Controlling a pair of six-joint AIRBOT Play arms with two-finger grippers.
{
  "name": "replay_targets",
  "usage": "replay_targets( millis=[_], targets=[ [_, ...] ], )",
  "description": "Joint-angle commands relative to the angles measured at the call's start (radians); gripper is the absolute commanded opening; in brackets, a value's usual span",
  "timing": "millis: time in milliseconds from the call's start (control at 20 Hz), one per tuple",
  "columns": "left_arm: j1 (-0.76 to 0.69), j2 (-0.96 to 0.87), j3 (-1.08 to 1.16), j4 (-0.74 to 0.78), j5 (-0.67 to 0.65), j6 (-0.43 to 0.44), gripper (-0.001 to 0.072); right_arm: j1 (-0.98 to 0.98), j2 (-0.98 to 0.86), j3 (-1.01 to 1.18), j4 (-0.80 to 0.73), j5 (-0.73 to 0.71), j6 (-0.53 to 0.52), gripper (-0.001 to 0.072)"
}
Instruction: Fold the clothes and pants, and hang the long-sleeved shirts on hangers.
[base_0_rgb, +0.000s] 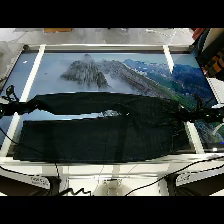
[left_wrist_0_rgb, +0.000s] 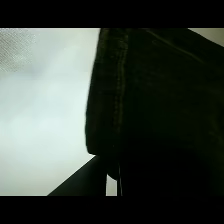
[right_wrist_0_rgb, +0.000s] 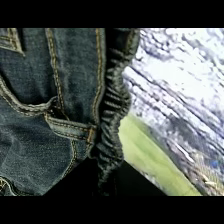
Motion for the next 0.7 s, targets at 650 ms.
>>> replay_targets(
  millis=[650],
  targets=[
    [0.084,0.219,0.192,0.101,-0.255,-0.172,0.0024,0.000,0.034,0.087,0.027,-0.014,0.056,0.0040]
  ],
)
